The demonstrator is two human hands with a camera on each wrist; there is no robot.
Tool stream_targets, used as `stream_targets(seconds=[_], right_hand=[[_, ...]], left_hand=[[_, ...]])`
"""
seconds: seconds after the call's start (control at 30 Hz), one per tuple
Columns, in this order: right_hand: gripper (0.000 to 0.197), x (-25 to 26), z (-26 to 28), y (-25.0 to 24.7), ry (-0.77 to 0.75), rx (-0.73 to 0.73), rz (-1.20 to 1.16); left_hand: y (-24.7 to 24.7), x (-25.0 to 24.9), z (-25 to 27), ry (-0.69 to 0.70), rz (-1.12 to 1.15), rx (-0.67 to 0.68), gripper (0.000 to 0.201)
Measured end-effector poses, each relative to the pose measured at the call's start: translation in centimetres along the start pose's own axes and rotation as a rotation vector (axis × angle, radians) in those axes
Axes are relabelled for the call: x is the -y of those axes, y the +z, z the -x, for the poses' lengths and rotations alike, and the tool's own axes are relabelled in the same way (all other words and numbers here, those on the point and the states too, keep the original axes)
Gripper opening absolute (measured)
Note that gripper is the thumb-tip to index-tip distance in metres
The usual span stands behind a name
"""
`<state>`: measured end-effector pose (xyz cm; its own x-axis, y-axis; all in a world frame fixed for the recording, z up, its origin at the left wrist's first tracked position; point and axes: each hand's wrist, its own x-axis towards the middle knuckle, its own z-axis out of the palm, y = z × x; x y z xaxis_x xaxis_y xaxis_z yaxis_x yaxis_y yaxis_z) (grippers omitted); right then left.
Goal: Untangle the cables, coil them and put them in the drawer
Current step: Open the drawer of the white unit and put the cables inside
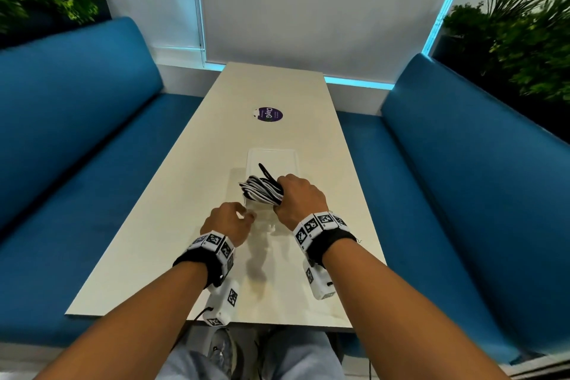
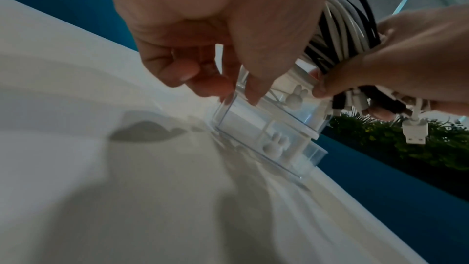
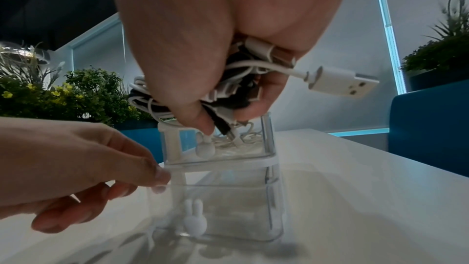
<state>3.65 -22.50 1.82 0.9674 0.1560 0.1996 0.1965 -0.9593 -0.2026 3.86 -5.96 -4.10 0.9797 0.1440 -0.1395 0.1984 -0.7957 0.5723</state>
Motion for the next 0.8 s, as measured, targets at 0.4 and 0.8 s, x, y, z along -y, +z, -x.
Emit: stream_targets(seconds=[0.4, 0.8], right_hand=[[0.016, 0.1, 0.9, -0.7, 0.032, 0.035, 0.006], [0.038, -0.2, 4.0, -1.0, -0.029, 0.127, 0.000]], left_hand=[[-4.6, -1.0, 1.4, 0.061, -0.299, 0.601, 0.027], [-5.3, -1.5, 0.0, 0.433, -0.057, -0.126, 0.085]])
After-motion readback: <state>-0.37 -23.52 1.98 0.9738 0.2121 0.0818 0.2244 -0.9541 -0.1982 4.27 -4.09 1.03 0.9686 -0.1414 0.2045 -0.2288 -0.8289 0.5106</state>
